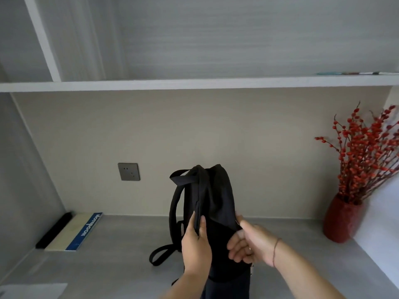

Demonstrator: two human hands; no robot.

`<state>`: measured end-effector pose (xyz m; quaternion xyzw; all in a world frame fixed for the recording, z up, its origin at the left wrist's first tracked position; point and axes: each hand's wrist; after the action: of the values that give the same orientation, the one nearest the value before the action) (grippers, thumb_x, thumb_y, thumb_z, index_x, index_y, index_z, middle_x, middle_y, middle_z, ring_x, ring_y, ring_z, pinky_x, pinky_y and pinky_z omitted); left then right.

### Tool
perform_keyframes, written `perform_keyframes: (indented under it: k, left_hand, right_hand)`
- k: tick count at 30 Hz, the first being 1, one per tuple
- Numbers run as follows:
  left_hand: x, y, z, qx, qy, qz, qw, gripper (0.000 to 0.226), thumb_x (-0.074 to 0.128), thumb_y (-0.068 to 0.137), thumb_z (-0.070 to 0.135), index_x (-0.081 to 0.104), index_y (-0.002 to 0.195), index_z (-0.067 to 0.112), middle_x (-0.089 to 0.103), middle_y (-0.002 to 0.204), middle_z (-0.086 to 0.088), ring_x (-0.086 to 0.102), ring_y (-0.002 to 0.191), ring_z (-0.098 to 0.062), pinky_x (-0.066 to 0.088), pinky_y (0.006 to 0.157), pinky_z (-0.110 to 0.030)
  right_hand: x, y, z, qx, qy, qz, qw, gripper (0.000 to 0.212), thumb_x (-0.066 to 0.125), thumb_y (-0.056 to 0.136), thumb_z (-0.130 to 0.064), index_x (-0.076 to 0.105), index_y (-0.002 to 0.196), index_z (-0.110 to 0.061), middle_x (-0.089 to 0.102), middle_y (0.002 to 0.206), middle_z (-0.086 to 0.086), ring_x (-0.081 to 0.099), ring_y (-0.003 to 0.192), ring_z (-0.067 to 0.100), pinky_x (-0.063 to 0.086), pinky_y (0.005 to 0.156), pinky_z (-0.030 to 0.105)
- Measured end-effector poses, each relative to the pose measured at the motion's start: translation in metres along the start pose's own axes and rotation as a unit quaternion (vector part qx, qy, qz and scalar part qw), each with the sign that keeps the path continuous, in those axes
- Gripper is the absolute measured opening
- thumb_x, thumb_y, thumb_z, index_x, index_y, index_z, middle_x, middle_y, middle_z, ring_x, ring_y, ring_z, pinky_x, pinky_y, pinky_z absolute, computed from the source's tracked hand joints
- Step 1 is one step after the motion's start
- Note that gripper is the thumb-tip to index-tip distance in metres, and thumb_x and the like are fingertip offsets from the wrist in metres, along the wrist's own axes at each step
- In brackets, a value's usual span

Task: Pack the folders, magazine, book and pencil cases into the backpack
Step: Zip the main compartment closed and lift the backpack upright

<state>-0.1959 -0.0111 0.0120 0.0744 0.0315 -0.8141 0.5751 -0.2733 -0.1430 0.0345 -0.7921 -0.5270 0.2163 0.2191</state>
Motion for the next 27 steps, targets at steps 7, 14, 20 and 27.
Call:
perform_keyframes:
  k: [7, 14, 20, 27]
  left_hand:
    - [-0.023, 0.020, -0.010, 0.000, 0.010, -0.012, 1.000, 0.014, 0.046, 0.094, 0.040, 0.058, 0.090, 0.035, 0.065, 0.080, 0.018, 0.059, 0.071, 0.008, 0.043, 0.057, -0.010]
    - [-0.049, 0.056, -0.031, -0.005, 0.018, -0.007, 1.000, 0.011, 0.058, 0.092, 0.026, 0.069, 0.094, 0.026, 0.068, 0.077, 0.018, 0.058, 0.079, 0.004, 0.040, 0.065, -0.010]
    - [-0.073, 0.094, -0.041, 0.003, 0.035, -0.005, 0.999, 0.011, 0.063, 0.088, 0.023, 0.072, 0.092, 0.029, 0.072, 0.071, 0.021, 0.059, 0.079, 0.016, 0.041, 0.065, -0.004]
    - [-0.102, 0.146, -0.031, -0.004, 0.010, -0.040, 0.999, 0.019, 0.050, 0.096, 0.030, 0.068, 0.091, 0.028, 0.075, 0.083, 0.017, 0.067, 0.082, 0.003, 0.047, 0.070, -0.015]
  right_hand:
    - [-0.053, 0.034, -0.021, -0.138, -0.198, 0.157, 0.958, 0.034, 0.061, 0.086, -0.045, 0.066, 0.078, -0.011, 0.069, 0.079, 0.007, 0.062, 0.070, 0.016, 0.051, 0.073, 0.029]
    - [-0.060, 0.108, -0.057, -0.224, -0.135, 0.099, 0.960, 0.091, 0.069, 0.083, -0.018, 0.011, 0.151, -0.032, 0.022, 0.156, -0.002, 0.022, 0.144, 0.020, 0.028, 0.107, 0.030]
    - [-0.043, 0.162, -0.106, -0.272, -0.102, 0.059, 0.955, 0.092, 0.056, 0.082, 0.008, 0.011, 0.151, -0.034, 0.035, 0.144, -0.003, 0.033, 0.135, 0.017, 0.040, 0.099, 0.025]
    - [-0.044, 0.178, -0.113, -0.311, -0.065, 0.127, 0.940, 0.021, 0.057, 0.088, -0.005, 0.062, 0.105, -0.017, 0.068, 0.105, 0.007, 0.062, 0.106, 0.027, 0.050, 0.086, 0.033]
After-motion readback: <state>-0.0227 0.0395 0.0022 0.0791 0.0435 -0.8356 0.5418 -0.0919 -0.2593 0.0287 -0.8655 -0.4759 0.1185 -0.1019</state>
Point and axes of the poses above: each hand's wrist, its own y-axis towards the middle knuckle, its own x-axis out of the palm, z = x × y
